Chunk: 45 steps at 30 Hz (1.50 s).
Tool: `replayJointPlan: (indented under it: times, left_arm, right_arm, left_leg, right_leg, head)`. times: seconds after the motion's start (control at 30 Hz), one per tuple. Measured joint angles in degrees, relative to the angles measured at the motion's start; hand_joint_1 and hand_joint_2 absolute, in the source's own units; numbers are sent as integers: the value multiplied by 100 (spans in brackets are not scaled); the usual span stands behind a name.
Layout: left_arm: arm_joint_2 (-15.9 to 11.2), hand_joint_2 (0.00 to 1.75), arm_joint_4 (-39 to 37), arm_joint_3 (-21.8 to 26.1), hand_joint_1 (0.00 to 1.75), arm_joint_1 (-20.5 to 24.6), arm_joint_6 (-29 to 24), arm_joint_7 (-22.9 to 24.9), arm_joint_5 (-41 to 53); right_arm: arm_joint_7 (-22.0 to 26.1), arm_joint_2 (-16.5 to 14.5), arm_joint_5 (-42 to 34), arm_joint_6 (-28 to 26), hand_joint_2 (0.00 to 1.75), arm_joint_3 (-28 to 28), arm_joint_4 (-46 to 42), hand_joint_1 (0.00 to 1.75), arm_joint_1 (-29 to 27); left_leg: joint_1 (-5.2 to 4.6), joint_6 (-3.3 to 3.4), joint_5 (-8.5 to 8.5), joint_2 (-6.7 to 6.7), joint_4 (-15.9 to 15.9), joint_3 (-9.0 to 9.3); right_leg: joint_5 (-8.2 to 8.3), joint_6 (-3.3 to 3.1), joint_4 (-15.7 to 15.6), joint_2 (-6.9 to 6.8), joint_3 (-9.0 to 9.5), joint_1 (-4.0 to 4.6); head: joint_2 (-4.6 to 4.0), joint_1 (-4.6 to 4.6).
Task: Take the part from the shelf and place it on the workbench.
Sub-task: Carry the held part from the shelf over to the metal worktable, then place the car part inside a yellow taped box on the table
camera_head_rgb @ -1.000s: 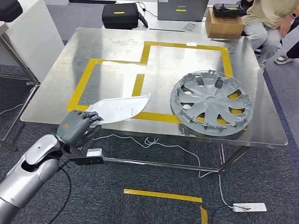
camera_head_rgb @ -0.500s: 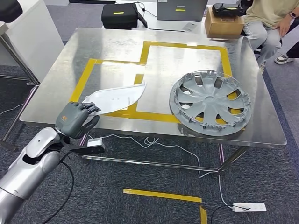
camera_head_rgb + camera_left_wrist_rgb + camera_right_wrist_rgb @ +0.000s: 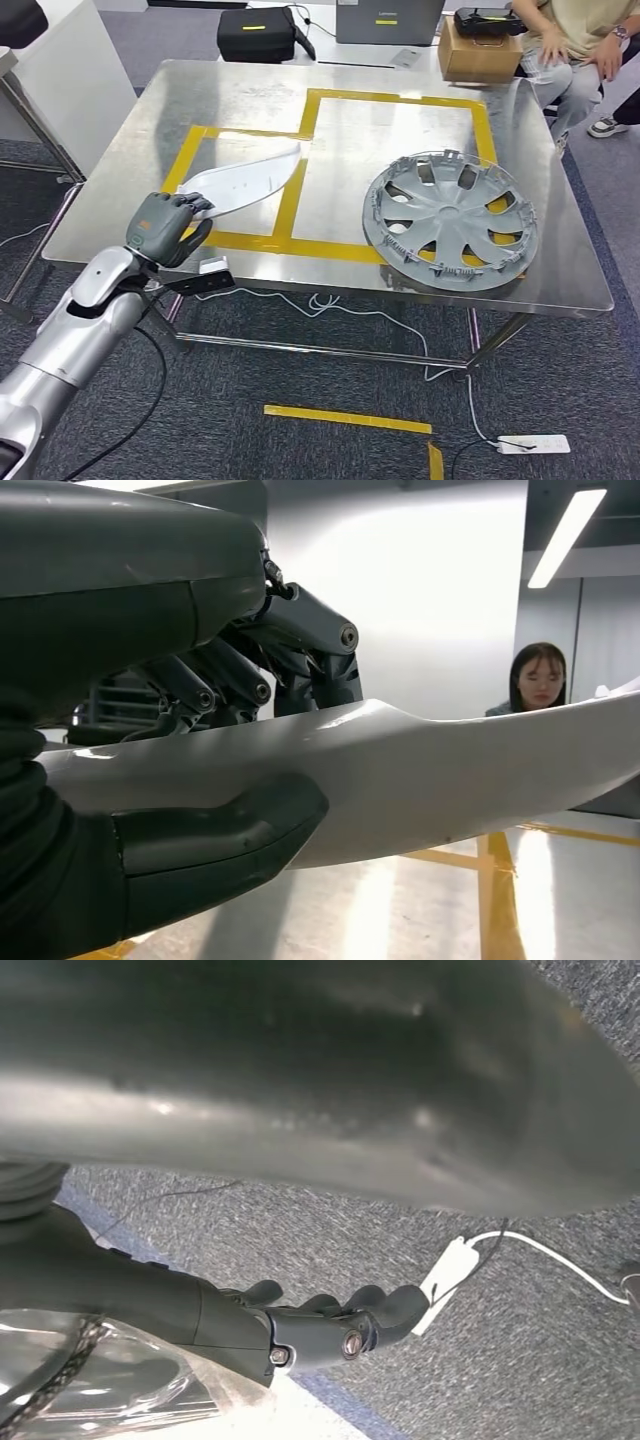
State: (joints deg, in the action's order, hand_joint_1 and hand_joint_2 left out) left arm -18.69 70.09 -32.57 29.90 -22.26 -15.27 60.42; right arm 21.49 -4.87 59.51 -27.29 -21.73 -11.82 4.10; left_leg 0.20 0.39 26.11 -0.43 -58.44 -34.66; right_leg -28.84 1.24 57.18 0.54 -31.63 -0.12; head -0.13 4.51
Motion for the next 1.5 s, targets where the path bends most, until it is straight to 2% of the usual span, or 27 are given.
replayJointPlan:
  times: [0.27, 0.53, 0.67, 0.83, 0.97, 1.23, 1.5]
  left_arm:
    - [221, 175, -843, -6, 175, 510, -114, 77, 128]
    - [278, 175, -1079, -7, 175, 633, -172, 96, 165]
    - [519, 175, -2140, -23, 175, 1195, -408, 246, 391]
    - [776, 175, -3007, -35, 175, 1630, -786, 398, 622]
    - [959, 175, -3580, -44, 175, 1907, -891, 460, 734]
    - [1197, 175, -4217, -46, 175, 2224, -823, 609, 730]
    - [1314, 175, -4506, -35, 175, 2296, -835, 702, 720]
  right_arm:
    - [-33, -11, 99, 27, 0, 72, 0, 0, 49]
    - [-43, -11, 109, 37, 0, 104, 0, 0, 59]
    - [-58, -15, 182, 95, 0, 156, 0, 0, 91]
    - [-92, -26, 219, 129, 0, 238, 0, 0, 113]
    - [-101, -38, 268, 150, 0, 281, 0, 0, 113]
    - [-111, -42, 301, 198, 0, 367, 0, 0, 116]
    - [-108, -50, 320, 202, 0, 415, 0, 0, 110]
  left_leg:
    - [0, 1, -1, 0, 0, 0]
    - [0, 1, -1, 0, 0, 0]
    - [0, 1, -2, 0, 1, 0]
    - [0, 3, -3, 0, 0, -1]
    - [-1, 3, -4, 0, 0, -1]
    - [-1, 4, -3, 0, 1, -1]
    - [0, 3, -4, 0, 2, -1]
  right_leg:
    - [1, 0, 0, 1, -2, 1]
    - [1, 0, 1, 2, -2, 0]
    - [1, 0, 1, 2, -3, 0]
    - [1, 0, 1, 1, -1, 0]
    - [2, 1, 1, 4, -2, 0]
    - [2, 1, 2, 3, -3, 0]
    - [2, 1, 3, 4, -4, 1]
  head:
    - [-2, 0]
    - [0, 1]
    - [0, 1]
    - [0, 1]
    - [0, 1]
    - [0, 1]
    - [0, 2]
